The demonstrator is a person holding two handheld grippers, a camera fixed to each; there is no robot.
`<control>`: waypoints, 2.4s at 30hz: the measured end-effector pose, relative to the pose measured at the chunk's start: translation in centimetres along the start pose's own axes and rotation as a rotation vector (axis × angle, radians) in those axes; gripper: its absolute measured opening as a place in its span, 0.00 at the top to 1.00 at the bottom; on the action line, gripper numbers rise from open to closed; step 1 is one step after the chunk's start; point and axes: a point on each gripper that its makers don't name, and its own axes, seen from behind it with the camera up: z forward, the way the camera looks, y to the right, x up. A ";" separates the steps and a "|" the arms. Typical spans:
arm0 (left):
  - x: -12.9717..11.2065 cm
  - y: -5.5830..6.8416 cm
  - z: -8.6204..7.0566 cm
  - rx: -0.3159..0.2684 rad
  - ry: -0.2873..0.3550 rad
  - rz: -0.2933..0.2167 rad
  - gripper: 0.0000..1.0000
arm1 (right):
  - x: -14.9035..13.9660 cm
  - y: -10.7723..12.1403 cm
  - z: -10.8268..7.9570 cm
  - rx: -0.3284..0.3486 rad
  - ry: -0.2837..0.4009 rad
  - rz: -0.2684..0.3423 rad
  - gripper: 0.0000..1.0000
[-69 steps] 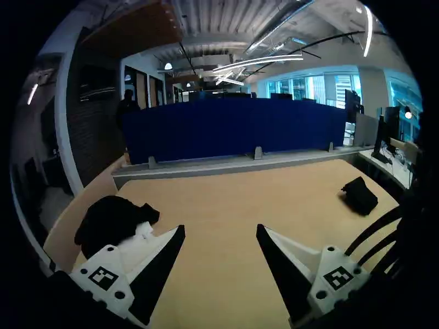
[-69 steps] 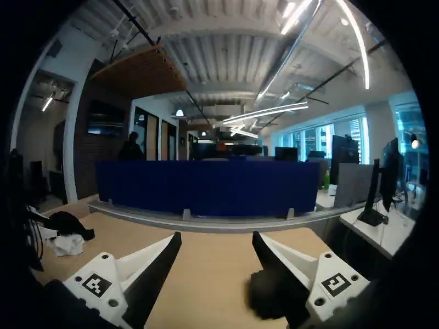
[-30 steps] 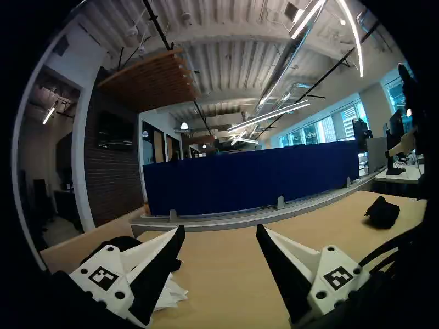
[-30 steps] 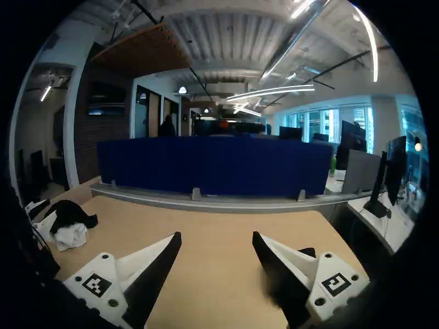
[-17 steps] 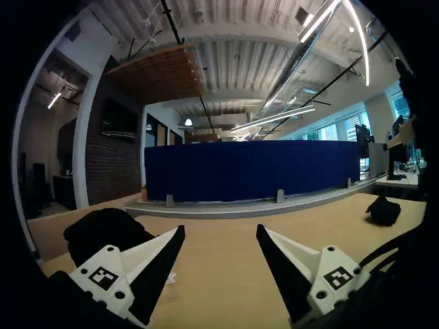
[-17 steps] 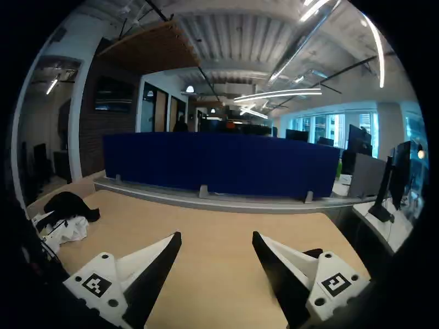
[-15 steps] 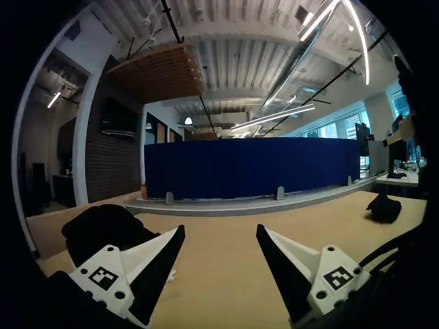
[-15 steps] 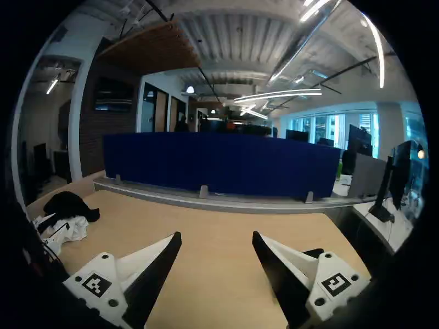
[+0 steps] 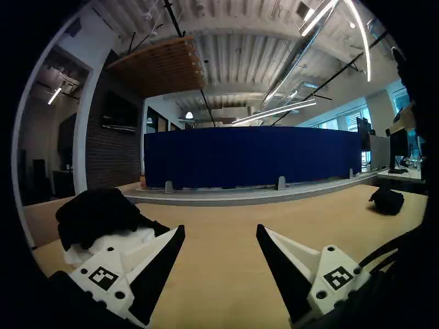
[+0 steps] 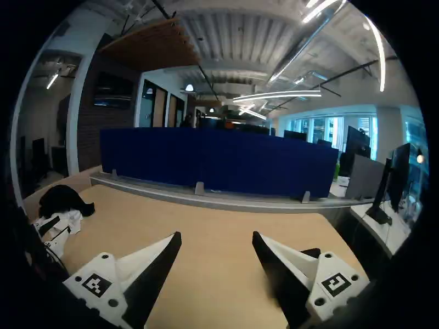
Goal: Fold towel
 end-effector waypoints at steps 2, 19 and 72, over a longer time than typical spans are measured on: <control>-0.2 0.1 -0.1 -0.001 -0.001 0.002 0.03 | 0.0 0.2 -0.1 0.000 0.001 0.002 0.00; -0.9 0.1 -0.1 -0.013 -0.010 -0.029 0.03 | 0.0 1.2 -0.3 -0.005 0.003 0.008 0.00; -1.0 0.0 -0.1 -0.014 -0.011 -0.029 0.03 | -10.8 12.1 -0.1 -0.118 0.203 0.156 0.00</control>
